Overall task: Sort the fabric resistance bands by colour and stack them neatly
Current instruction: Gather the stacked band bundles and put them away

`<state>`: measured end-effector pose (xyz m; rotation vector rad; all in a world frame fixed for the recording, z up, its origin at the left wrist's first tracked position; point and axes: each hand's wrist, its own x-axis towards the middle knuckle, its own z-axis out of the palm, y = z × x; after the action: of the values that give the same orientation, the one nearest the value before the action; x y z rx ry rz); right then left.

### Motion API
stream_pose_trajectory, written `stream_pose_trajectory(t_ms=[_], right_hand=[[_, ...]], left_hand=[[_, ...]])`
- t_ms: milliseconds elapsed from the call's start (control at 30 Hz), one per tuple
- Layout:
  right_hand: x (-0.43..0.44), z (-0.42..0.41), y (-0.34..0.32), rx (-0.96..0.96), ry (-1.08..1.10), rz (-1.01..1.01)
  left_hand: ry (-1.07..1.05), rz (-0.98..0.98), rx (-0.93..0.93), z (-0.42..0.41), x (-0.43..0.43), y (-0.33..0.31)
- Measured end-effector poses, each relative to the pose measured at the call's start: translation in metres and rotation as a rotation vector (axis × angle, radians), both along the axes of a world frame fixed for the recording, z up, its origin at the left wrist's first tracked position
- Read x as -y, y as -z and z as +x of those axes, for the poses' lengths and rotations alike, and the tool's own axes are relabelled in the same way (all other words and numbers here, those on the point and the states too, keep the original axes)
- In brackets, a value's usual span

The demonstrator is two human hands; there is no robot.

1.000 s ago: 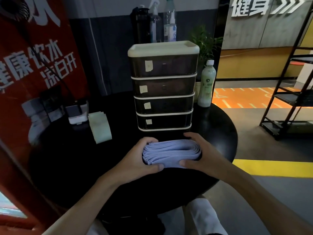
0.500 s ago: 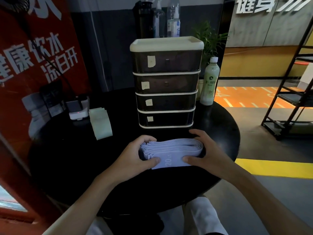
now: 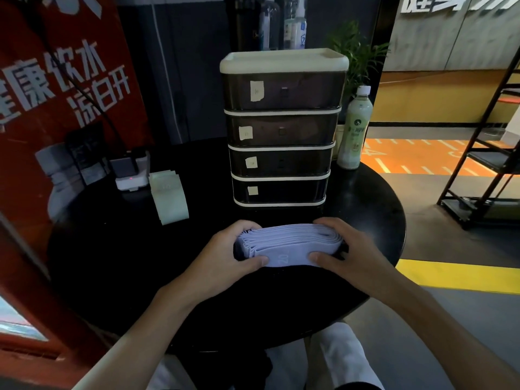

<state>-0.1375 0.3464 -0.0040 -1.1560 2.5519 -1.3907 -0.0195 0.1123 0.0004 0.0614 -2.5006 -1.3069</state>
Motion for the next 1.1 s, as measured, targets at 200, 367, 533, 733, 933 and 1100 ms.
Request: stream_pose_trajectory(t_ms=[200, 367, 533, 733, 933, 1100], right_hand=[[-0.003, -0.004, 0.000, 0.032, -0.024, 0.026], [-0.001, 0.000, -0.004, 0.098, 0.064, -0.042], [-0.002, 0.008, -0.023, 0.475, 0.031, -0.232], [0.002, 0.004, -0.022, 0.379, 0.126, -0.070], [0.009, 0.001, -0.024, 0.113, 0.183, 0.159], [0.008, -0.001, -0.021, 0.092, 0.157, 0.095]], left_hand=[[0.026, 0.015, 0.034, 0.001, 0.005, 0.001], [-0.001, 0.155, 0.015, 0.001, 0.005, -0.002], [-0.149, 0.308, 0.018, -0.006, -0.001, -0.006], [-0.179, 0.211, 0.176, -0.017, 0.007, 0.000], [-0.255, 0.177, 0.092, -0.016, 0.002, 0.002], [-0.228, 0.185, 0.067, -0.014, 0.001, 0.000]])
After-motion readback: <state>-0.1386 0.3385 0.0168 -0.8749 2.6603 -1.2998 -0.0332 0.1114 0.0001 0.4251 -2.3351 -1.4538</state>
